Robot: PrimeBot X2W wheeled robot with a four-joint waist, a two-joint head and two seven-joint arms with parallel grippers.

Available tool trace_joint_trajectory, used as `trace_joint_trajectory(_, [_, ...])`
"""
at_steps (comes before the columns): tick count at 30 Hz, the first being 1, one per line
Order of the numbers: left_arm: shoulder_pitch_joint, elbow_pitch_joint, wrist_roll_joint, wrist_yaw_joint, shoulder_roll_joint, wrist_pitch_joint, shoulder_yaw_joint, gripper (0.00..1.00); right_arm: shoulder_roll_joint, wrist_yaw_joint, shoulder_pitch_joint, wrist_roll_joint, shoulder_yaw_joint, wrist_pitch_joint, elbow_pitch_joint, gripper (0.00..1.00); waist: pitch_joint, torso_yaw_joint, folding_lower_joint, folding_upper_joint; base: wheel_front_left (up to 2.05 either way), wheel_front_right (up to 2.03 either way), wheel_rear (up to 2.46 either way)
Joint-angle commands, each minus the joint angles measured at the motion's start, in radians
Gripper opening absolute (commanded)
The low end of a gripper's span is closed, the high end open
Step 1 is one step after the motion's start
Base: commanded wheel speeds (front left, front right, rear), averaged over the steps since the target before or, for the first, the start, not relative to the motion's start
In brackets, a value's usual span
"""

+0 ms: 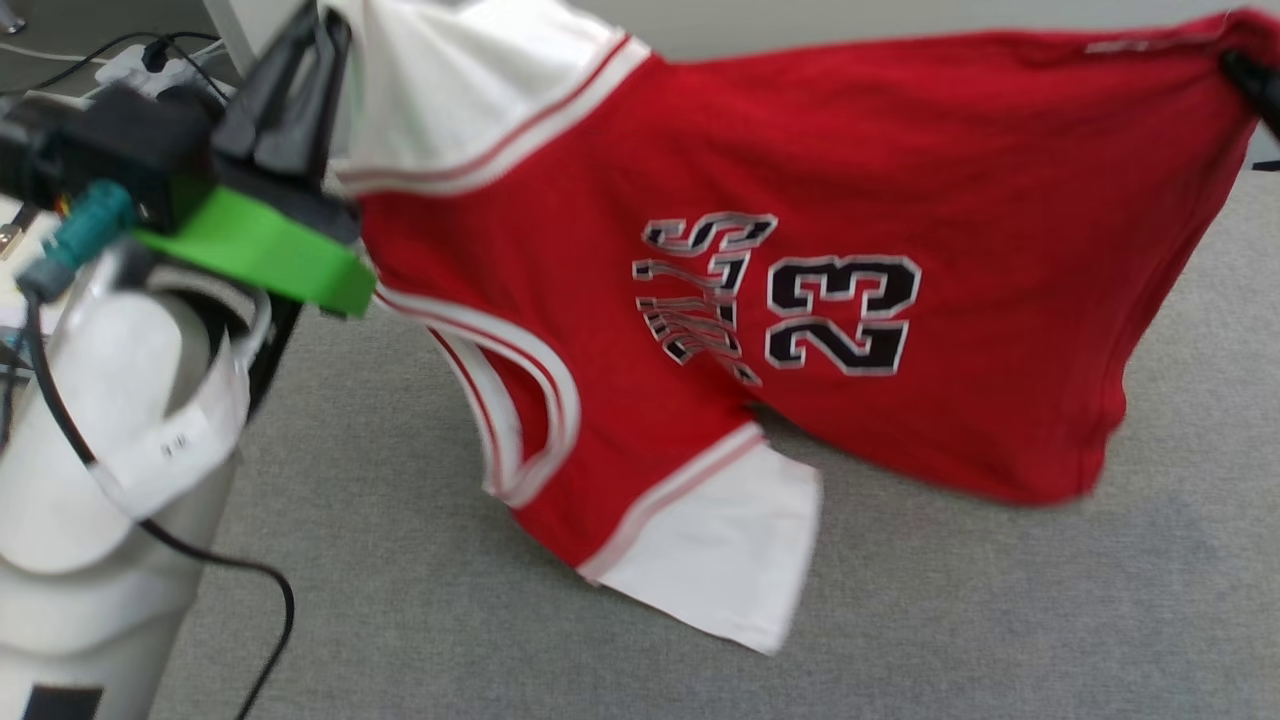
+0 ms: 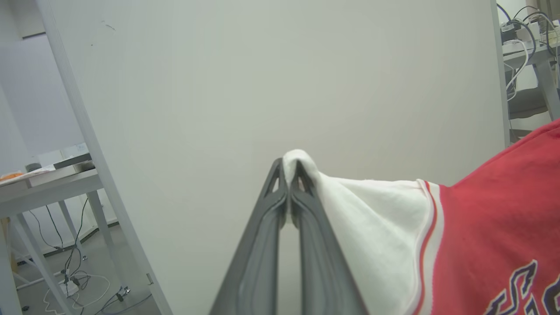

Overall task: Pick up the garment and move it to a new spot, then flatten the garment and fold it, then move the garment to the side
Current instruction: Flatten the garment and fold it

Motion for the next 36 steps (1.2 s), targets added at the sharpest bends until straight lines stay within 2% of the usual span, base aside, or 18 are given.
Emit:
trace_joint_trajectory(1, [-0.062, 0.005, -0.002, -0.011, 0.001, 0.011, 0.001, 0.0, 0.008, -0.001, -0.024, -0.015, -0.025, 0.001, -0.011, 0.0, -0.001, -0.01, 0.0, -0.0001, 0.0, 0.0, 0.0])
trace_joint_trajectory(9, [-0.308, 0.096, 0.0, -0.037, -0.003, 0.019, -0.022, 0.0, 0.044, -0.001, -0.108, -0.066, -0.101, 0.047, -0.034, 0.0, 0.02, -0.027, 0.0, -0.0001, 0.0, 0.0, 0.0])
trace_joint_trajectory(16, [-0.463, 0.193, -0.008, -0.049, -0.007, 0.013, -0.057, 0.0, 0.076, -0.001, -0.199, -0.087, -0.112, 0.072, 0.002, 0.0, 0.071, -0.028, 0.0, -0.0001, 0.0, 0.0, 0.0])
trace_joint_trajectory(22, [-0.602, 0.262, -0.004, -0.053, 0.001, 0.021, -0.084, 0.0, 0.104, -0.001, -0.335, -0.101, -0.088, 0.094, 0.053, 0.0, 0.173, -0.038, 0.0, -0.0001, 0.0, 0.0, 0.0])
trace_joint_trajectory(31, [-0.883, 0.328, -0.004, -0.056, 0.003, 0.068, -0.101, 0.0, 0.188, -0.001, -0.677, -0.164, -0.018, 0.094, 0.239, 0.0, 0.359, -0.076, 0.0, -0.0001, 0.0, 0.0, 0.0])
trace_joint_trajectory(36, [-1.01, 0.336, 0.013, -0.052, 0.004, 0.097, -0.098, 0.0, 0.244, -0.001, -0.873, -0.202, 0.004, 0.046, 0.37, 0.0, 0.434, -0.085, 0.0, -0.0001, 0.0, 0.0, 0.0])
